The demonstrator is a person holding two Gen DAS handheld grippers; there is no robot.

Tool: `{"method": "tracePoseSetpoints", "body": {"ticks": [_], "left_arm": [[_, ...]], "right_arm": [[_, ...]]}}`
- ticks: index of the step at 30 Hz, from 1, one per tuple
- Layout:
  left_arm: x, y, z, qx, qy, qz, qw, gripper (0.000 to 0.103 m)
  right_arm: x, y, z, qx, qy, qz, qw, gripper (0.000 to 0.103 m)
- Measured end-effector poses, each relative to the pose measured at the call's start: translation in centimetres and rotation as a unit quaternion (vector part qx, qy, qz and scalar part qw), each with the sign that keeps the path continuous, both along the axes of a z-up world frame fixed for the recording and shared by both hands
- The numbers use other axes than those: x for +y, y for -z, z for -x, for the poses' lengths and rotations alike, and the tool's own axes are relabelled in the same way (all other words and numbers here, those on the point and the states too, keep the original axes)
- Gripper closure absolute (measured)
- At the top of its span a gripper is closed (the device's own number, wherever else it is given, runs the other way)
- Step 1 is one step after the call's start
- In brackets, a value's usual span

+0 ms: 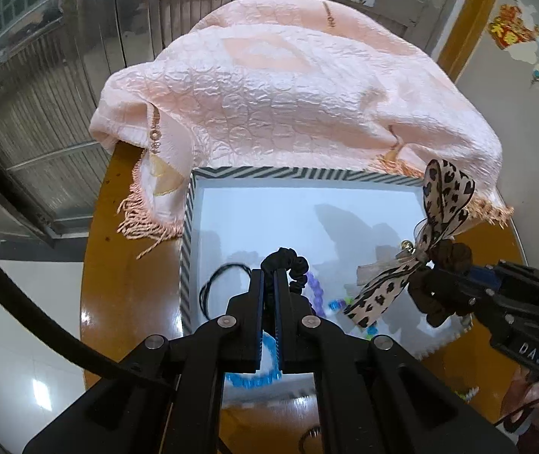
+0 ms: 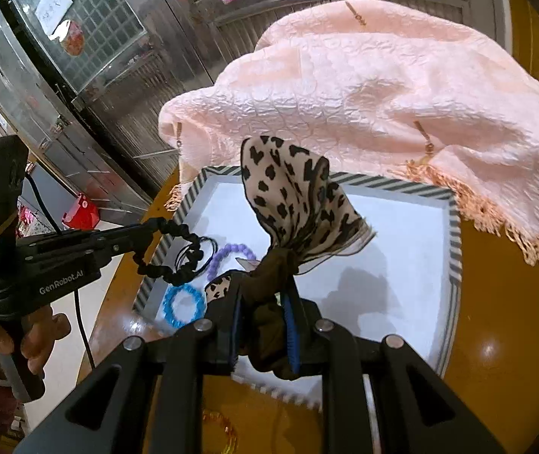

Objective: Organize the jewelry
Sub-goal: 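Carry the black scrunchie and leopard bow scrunchie over the tray with both tools, then lower both scrunchies into the tray and open both tools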

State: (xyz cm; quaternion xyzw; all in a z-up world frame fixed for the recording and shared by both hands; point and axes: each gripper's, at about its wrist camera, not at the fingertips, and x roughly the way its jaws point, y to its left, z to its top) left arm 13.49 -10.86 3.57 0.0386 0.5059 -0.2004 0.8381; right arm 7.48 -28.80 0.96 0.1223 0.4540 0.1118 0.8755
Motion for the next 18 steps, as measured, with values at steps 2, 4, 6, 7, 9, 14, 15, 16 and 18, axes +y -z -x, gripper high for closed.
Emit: {"method": "tracePoseSetpoints", "body": {"ticks": [2, 4, 6, 7, 9, 14, 15, 16, 18], "left_arm": [[-0.4, 0.7, -1.2, 0.005, -0.004, -0.006, 1.0000, 0.098], [-0.6, 1.3, -2.3, 0.007, -0.007, -0.014, 0.9999, 0.098], [-0.6, 1.8, -3.3, 0.010, -0.012, -0.019, 0.9997, 0.098], [-0.5, 2.1, -3.8, 0.012, -0.015, -0.022, 0.9996, 0.097], [-0.3, 2.8, -4.8, 0.018, -0.024, -0.029, 0.9991, 0.097], [0.1, 4.3, -6.3, 0.029, -0.042, -0.040, 0.9979, 0.097], [0.1, 4.5, -6.4, 0.031, -0.043, -0.043, 0.9977, 0.097], [0.1, 4.8, -6.5, 0.032, -0.044, -0.048, 0.9974, 0.097], [0.1, 5.3, -6.7, 0.032, -0.045, -0.057, 0.9968, 0.097]], "right_arm": [[0.1, 0.5, -1.1, 0.002, -0.001, 0.001, 1.000, 0.084], [0.1, 1.0, -2.6, 0.004, 0.000, -0.003, 1.000, 0.084], [0.1, 1.3, -3.4, 0.003, 0.003, -0.006, 1.000, 0.084], [0.1, 1.5, -3.9, 0.001, 0.005, -0.011, 1.000, 0.083], [0.2, 1.9, -4.8, -0.002, 0.007, -0.020, 1.000, 0.084], [1.2, 3.6, -7.2, 0.005, 0.004, -0.024, 1.000, 0.083], [1.4, 3.9, -7.5, 0.008, 0.004, -0.023, 1.000, 0.083], [1.5, 4.2, -7.8, 0.012, 0.004, -0.022, 1.000, 0.083], [1.7, 5.2, -8.4, 0.026, 0.004, -0.016, 1.000, 0.083]]}}
